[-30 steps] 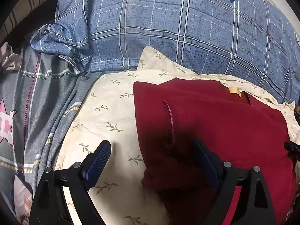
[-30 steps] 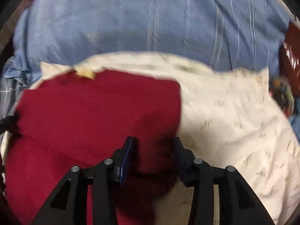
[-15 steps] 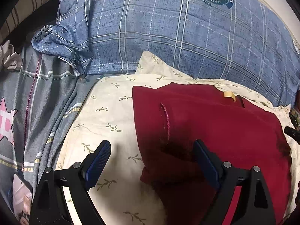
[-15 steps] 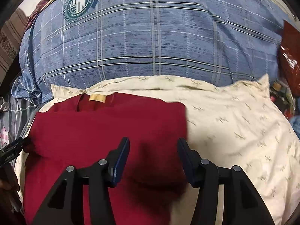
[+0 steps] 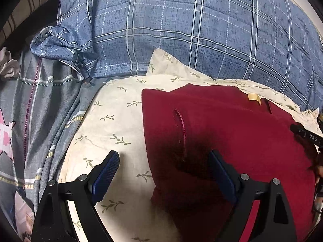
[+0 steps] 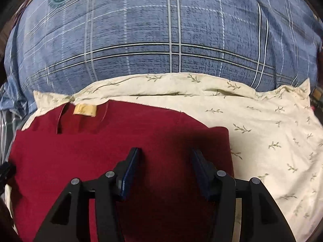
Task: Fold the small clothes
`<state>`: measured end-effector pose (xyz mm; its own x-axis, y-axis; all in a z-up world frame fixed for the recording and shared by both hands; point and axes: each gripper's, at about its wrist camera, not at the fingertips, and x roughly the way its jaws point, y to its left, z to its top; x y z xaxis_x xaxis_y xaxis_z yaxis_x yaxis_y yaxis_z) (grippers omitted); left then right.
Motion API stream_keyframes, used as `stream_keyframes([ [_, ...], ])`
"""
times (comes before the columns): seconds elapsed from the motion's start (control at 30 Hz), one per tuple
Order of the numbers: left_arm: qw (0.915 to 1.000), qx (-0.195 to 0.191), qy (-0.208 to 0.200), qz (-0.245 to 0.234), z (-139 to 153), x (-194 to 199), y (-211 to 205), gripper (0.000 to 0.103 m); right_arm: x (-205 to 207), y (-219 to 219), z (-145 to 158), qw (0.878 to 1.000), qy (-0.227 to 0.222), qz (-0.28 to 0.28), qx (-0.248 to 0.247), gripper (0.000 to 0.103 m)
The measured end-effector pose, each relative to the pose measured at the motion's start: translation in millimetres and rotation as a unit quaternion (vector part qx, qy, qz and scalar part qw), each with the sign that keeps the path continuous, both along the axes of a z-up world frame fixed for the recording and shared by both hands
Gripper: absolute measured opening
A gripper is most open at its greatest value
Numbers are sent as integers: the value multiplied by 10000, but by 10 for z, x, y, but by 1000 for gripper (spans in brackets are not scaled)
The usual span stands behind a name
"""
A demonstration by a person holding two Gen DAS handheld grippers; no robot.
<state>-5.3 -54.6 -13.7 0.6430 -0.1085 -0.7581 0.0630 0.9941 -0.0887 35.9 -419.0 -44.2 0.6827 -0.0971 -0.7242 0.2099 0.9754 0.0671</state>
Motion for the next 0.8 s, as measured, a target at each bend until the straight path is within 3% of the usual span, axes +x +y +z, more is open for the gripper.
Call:
stream_keyframes([
  [0.2, 10000, 39, -11, -7, -8, 0, -5, 89, -25, -8, 20, 10000, 74, -46, -24, 57],
  [0.33, 10000, 38, -8, -8, -10, -4, 2, 90, -276, 11, 111, 10000, -76, -30, -1, 57],
  [0.43, 10000, 54, -14, -8, -15, -5, 2, 90, -461, -15, 176, 9998, -212, -2, 9, 63],
  [0.53, 10000, 68, -11, 9, -29, -5, -3, 90, -547, -10, 85, 9998, -169, 6, -71, 64],
  [0.67, 9999, 128, -39, 24, -48, -20, -25, 90, -563, -100, -39, 9990, -397, -73, 211, 68],
  [0.8, 9997, 218, -68, 5, -48, -36, -54, 90, -520, -52, -45, 9992, -386, -42, 83, 73],
])
